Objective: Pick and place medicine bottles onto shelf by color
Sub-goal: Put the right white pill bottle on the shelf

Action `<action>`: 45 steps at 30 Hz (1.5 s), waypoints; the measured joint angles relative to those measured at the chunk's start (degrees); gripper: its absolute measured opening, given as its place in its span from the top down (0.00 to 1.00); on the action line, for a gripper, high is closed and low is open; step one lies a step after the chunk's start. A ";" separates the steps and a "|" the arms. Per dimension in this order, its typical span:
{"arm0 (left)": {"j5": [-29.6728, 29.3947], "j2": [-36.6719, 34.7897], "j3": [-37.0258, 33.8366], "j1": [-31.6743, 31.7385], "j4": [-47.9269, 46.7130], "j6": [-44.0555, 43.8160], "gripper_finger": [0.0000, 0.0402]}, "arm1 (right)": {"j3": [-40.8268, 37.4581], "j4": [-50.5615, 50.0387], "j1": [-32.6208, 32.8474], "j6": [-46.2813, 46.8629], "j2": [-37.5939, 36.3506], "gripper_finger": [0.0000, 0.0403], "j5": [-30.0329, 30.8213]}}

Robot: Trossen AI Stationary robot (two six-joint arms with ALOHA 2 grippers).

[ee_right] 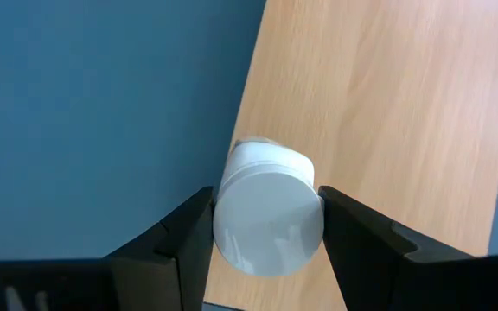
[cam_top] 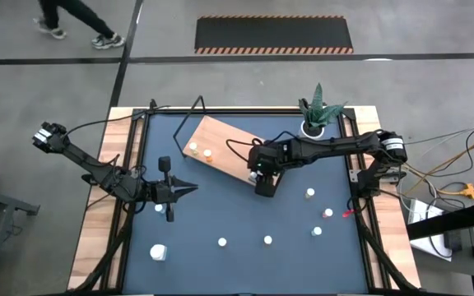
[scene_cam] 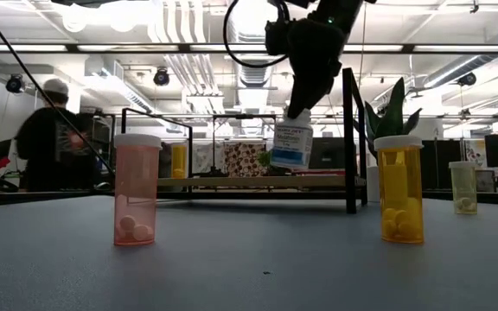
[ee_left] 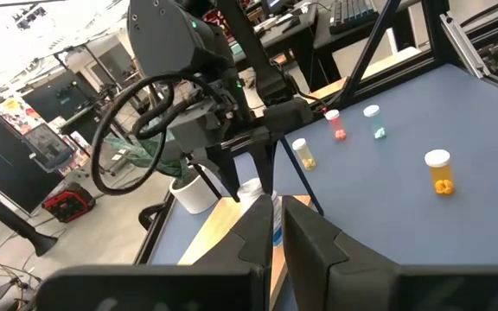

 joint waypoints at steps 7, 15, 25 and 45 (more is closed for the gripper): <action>0.00 0.00 0.00 0.00 0.00 -0.01 0.97 | -1.05 -1.08 0.00 0.02 0.00 0.55 0.02; 0.00 0.00 0.00 0.00 0.00 -0.02 0.97 | -0.99 -0.93 0.00 -0.05 0.00 0.44 0.02; 0.00 0.00 0.00 0.02 0.00 0.00 0.97 | 2.01 -1.09 0.00 -0.55 -0.13 0.34 0.02; 0.47 19.01 5.68 3.71 16.09 8.88 1.00 | 0.45 -4.39 20.85 5.41 -12.75 0.73 19.15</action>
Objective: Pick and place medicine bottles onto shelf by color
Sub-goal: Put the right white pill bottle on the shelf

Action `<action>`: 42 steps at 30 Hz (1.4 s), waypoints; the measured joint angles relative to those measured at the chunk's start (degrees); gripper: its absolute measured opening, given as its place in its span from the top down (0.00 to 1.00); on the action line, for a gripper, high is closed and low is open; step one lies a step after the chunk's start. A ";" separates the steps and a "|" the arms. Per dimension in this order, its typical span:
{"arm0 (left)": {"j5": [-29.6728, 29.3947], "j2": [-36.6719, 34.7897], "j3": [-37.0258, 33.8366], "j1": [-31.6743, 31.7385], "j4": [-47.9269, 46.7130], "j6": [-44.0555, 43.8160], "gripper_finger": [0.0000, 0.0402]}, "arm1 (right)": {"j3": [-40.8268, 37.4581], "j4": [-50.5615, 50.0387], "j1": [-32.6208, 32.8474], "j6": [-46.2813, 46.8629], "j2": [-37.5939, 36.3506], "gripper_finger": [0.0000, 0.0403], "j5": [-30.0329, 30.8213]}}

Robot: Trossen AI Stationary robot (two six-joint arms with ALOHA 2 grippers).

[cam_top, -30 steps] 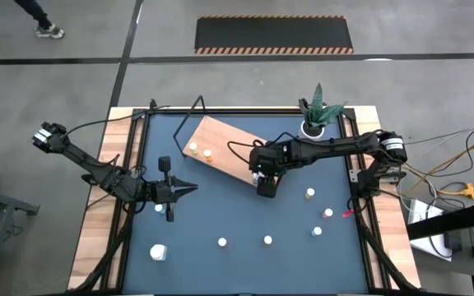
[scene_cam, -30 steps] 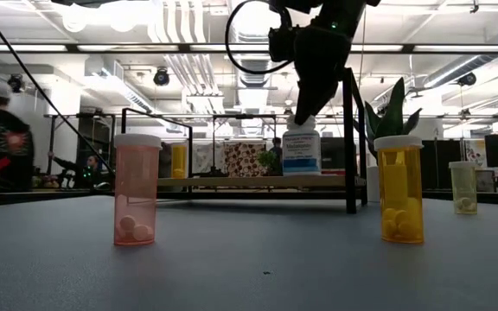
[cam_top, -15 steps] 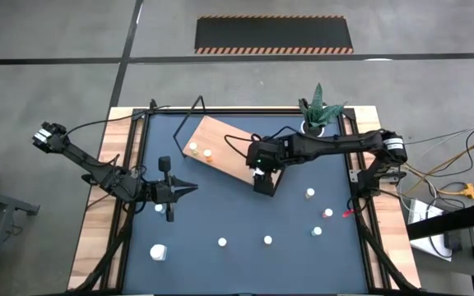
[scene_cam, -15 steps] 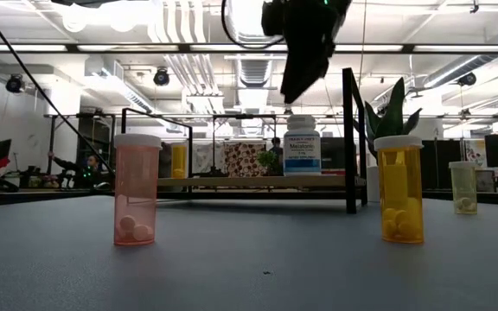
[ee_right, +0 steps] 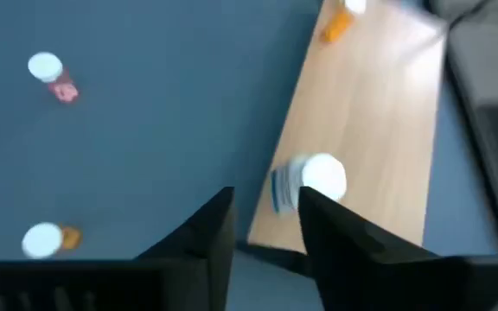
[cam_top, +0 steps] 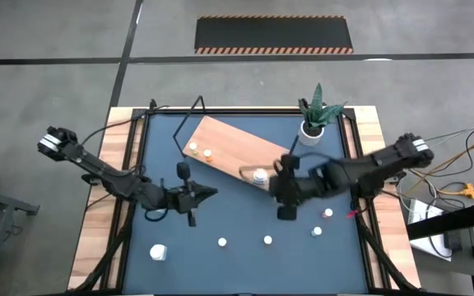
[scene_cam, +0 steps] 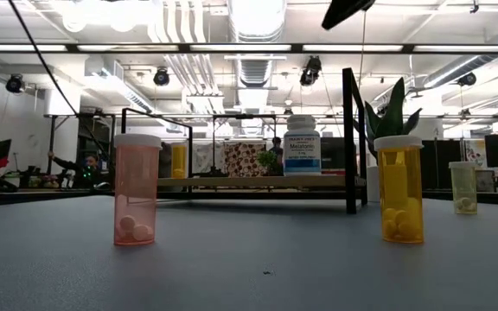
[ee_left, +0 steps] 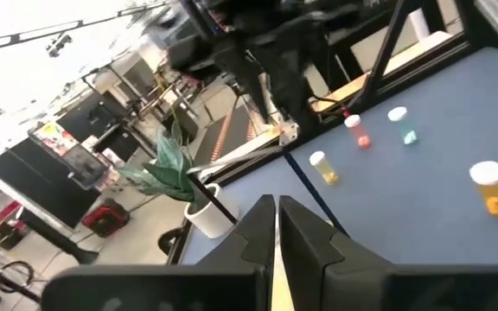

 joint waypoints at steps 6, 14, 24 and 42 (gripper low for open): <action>10.15 7.57 5.80 3.31 -0.14 -0.23 1.00 | -19.08 31.10 6.99 -9.45 -5.32 0.86 4.93; 11.63 13.30 9.30 5.05 -1.95 -9.59 1.00 | -40.39 66.12 5.95 -20.83 -7.76 0.97 4.46; 17.86 16.56 17.33 11.41 -21.41 -25.07 1.00 | -47.94 66.64 5.38 -21.51 -17.07 0.98 4.48; 32.82 32.51 27.11 23.46 -24.21 -22.71 1.00 | -53.42 58.53 5.42 -20.31 -32.62 0.98 4.39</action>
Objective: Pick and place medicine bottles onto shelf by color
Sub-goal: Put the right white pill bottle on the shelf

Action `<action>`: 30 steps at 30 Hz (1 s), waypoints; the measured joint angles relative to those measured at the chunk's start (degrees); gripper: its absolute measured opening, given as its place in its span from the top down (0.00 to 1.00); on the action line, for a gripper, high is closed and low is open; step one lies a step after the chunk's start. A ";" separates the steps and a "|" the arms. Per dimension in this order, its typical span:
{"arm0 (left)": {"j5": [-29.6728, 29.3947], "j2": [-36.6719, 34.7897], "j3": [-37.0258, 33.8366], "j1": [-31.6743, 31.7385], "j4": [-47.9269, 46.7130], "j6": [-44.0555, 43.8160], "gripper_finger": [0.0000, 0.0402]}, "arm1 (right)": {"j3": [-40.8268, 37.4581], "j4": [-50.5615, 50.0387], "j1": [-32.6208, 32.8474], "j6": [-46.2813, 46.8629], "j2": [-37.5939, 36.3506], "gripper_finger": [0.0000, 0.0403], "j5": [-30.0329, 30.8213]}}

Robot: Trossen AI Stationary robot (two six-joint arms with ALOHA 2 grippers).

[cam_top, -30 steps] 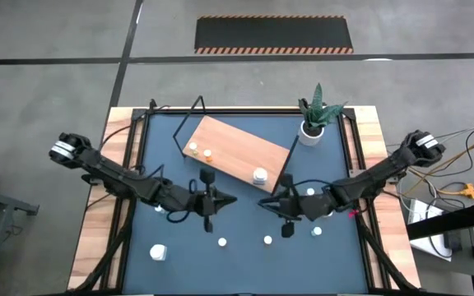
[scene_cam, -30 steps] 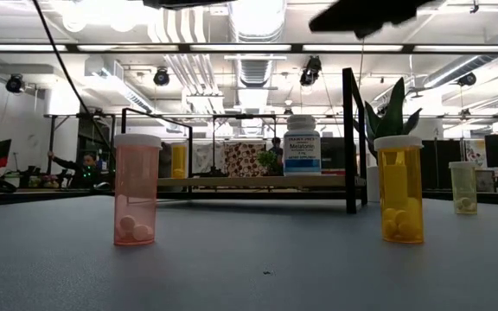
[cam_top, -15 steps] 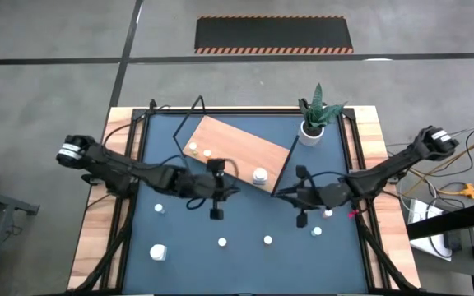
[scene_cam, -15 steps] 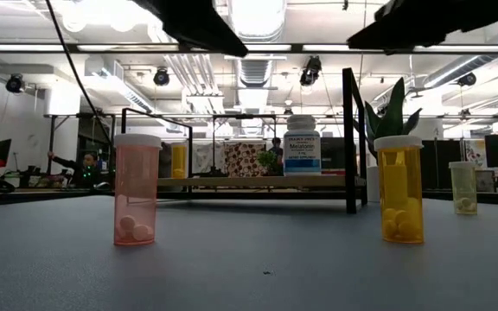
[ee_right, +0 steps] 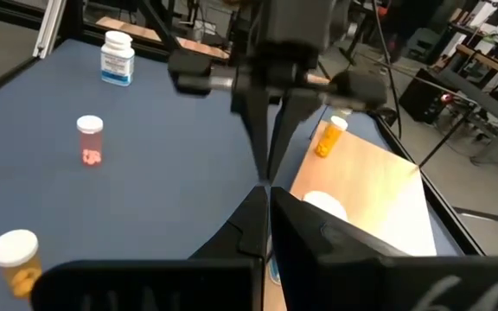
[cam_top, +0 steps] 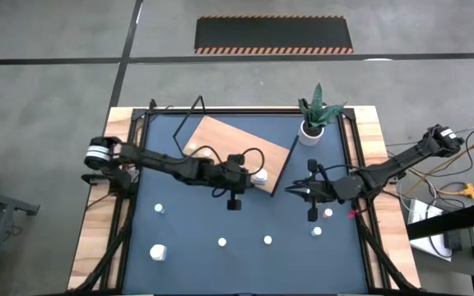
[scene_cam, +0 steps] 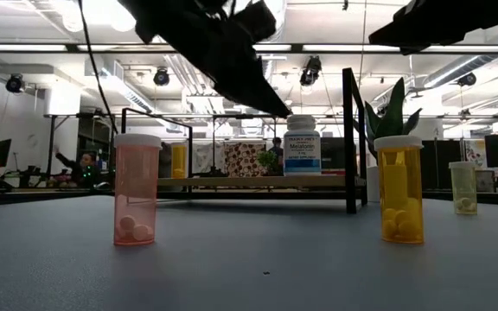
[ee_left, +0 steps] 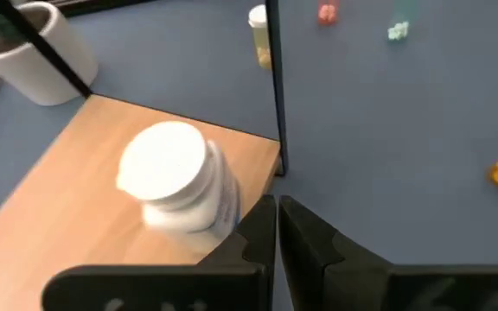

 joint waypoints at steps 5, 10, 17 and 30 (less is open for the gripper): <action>-0.54 3.45 0.20 0.58 2.09 -0.06 1.00 | -0.05 -1.35 0.00 0.84 -0.37 0.98 0.02; -4.80 4.11 0.24 1.21 2.59 -0.09 1.00 | -0.07 -1.52 0.00 1.01 -0.05 0.98 0.04; -5.03 4.10 0.24 1.77 2.57 -0.07 1.00 | -0.07 -1.46 0.00 1.58 0.15 0.98 0.09; -5.07 0.94 0.13 2.25 0.59 0.22 1.00 | -0.07 -2.64 0.00 2.54 0.15 0.98 0.11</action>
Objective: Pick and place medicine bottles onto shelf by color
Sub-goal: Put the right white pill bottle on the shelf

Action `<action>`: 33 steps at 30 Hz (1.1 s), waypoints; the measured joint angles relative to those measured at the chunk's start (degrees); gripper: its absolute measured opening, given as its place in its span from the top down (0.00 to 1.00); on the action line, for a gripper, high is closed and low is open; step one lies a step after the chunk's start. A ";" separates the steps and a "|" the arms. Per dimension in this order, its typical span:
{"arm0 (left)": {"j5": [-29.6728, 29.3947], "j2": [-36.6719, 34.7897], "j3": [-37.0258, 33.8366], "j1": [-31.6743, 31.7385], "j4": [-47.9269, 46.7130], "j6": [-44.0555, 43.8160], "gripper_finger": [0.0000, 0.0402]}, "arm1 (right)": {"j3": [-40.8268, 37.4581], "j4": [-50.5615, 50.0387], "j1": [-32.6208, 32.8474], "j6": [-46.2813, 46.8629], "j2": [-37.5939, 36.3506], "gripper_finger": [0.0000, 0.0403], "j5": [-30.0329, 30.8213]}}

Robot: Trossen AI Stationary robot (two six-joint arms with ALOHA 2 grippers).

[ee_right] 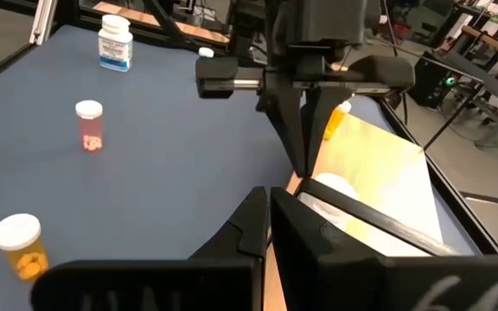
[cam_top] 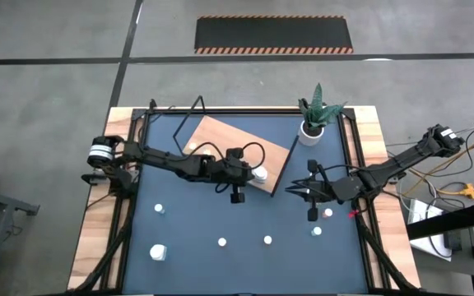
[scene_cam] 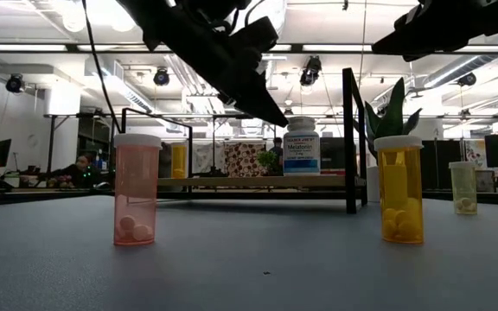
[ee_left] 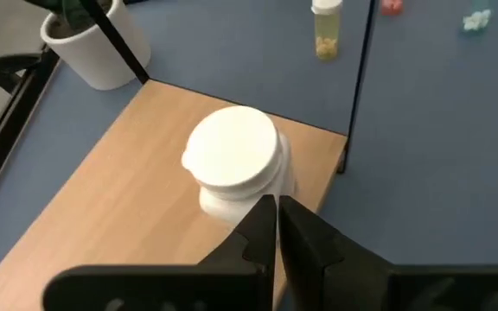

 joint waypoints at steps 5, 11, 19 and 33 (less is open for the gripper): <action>3.89 -0.21 -0.05 -0.01 0.03 0.00 1.00 | 0.00 0.04 0.00 0.42 0.02 0.98 0.00; 4.07 0.12 -1.93 0.08 2.70 0.00 1.00 | 0.00 0.06 0.00 0.46 0.02 0.98 0.00; 1.51 0.13 -3.48 1.10 6.04 -0.10 1.00 | 0.00 0.08 0.00 0.48 0.02 0.98 0.00; 4.62 0.21 -3.56 1.75 5.85 0.09 1.00 | 0.00 0.04 0.00 0.46 0.02 0.98 0.00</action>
